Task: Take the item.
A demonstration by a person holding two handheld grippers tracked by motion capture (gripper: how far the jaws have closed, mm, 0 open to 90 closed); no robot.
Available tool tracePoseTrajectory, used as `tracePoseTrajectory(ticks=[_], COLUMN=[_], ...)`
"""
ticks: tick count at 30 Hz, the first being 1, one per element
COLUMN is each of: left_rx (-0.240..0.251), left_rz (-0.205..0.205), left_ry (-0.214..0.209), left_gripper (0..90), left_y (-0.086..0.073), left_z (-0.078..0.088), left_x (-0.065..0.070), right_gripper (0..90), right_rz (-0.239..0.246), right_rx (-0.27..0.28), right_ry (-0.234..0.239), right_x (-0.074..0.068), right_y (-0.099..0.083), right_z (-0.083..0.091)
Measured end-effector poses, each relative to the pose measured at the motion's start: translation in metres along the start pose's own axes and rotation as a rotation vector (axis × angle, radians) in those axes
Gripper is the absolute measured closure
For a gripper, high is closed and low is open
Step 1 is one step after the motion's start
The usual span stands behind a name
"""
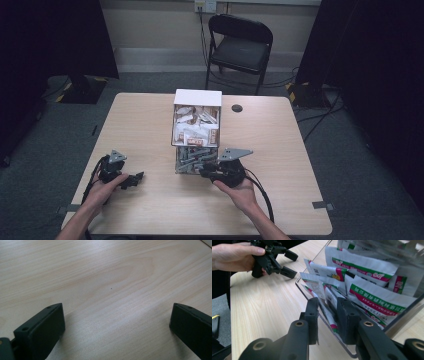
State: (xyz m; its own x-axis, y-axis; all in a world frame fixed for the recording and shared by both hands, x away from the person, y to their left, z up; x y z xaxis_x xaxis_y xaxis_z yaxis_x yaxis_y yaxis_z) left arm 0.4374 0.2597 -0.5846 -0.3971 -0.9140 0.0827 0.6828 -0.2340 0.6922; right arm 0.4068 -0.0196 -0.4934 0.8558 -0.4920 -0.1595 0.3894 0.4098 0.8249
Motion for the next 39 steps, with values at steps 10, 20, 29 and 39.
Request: tracePoseTrajectory(ticks=[10, 20, 29, 39], left_rx=[0.0, 0.0, 0.0, 0.0], left_rz=[0.0, 0.0, 0.0, 0.0], left_ry=[0.0, 0.0, 0.0, 0.0], left_gripper=[0.0, 0.0, 0.0, 0.0], left_y=[0.0, 0.0, 0.0, 0.0], left_z=[0.0, 0.0, 0.0, 0.0], left_x=[0.0, 0.0, 0.0, 0.0], right_gripper=[76.9, 82.4, 84.0, 84.4], right_rz=[-0.006, -0.02, -0.008, -0.003], right_rx=[-0.014, -0.017, -0.021, -0.01], right_ry=[0.013, 0.006, 0.003, 0.002], right_x=[0.002, 0.011, 0.012, 0.011], right_y=[-0.003, -0.006, -0.006, -0.005], right_z=[-0.005, -0.005, -0.004, -0.004])
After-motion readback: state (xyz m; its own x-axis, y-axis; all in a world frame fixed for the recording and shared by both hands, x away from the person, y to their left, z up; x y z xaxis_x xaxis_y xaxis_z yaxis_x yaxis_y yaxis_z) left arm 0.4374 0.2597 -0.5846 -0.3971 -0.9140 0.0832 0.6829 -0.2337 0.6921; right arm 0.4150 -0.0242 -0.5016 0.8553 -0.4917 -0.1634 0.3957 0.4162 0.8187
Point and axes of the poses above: each handheld gripper's, and its own axes: z roughly backward along the jaws, y roughly out of its top, x roughly to its right, the point moved 10 cm from there along -z, roughly forward along the jaws, and after that the axes turned 3 degrees about z, right-handed, at the moved point
